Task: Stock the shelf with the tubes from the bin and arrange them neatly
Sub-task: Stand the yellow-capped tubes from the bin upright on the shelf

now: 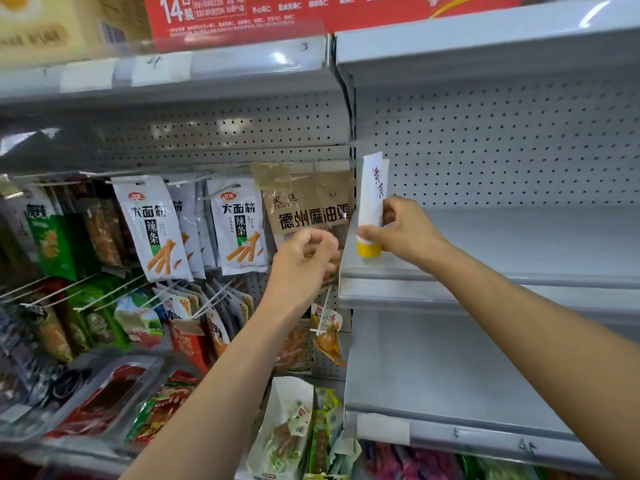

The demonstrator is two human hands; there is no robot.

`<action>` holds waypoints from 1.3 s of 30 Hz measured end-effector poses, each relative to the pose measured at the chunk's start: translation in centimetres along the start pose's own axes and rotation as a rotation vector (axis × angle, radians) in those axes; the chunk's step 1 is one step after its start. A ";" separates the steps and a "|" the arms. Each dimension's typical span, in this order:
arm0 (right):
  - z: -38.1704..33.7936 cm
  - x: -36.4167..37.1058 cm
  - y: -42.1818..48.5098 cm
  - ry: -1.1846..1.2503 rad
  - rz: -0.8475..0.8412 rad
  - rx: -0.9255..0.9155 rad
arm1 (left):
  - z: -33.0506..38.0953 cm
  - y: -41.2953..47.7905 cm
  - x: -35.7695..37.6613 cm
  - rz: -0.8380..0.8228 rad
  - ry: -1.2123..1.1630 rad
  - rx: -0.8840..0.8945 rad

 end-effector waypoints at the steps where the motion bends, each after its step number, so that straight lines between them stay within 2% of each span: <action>1: 0.4 0.1 0.3 0.011 -0.015 0.022 | -0.6 -0.2 0.0 -0.001 -0.001 -0.020; 14: 1.6 0.7 -0.3 0.027 -0.049 0.119 | -3.0 -2.0 -0.4 -0.030 0.053 -0.082; 17: 1.2 0.5 -2.6 -0.094 0.102 0.068 | -3.4 -3.0 -0.8 -0.040 0.097 -0.071; 19: 0.9 0.7 -5.5 -0.131 0.279 -0.069 | -4.3 -4.1 -1.2 -0.058 0.102 -0.086; 21: 1.1 2.2 -9.3 -0.082 0.311 -0.185 | -5.9 -5.7 -1.3 -0.089 0.070 -0.136; 24: 2.7 6.9 -15.2 -0.086 0.125 -0.209 | -9.9 -8.8 -1.3 -0.137 0.097 -0.216; 30: 11.4 17.9 -23.1 -0.152 -0.308 0.015 | -22.2 -16.0 -2.3 -0.179 0.113 -0.513; 34: 18.6 23.5 -26.9 -0.195 -0.553 0.172 | -31.3 -21.0 -3.6 -0.126 0.056 -0.834; 37: 23.9 27.7 -29.6 -0.285 -0.738 0.267 | -39.3 -25.6 -3.6 -0.093 0.054 -1.170; 39: 26.9 30.8 -31.1 -0.358 -0.850 0.321 | -44.3 -28.9 -2.9 -0.091 0.222 -1.311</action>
Point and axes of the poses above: each hand's wrist, its own y-axis towards the middle knuckle, its own x-axis out of the palm, z = x × y, the point moved 1 cm from there along y, towards the middle knuckle, and after that the axes turned 1 degree about z, right-handed, at the moved point
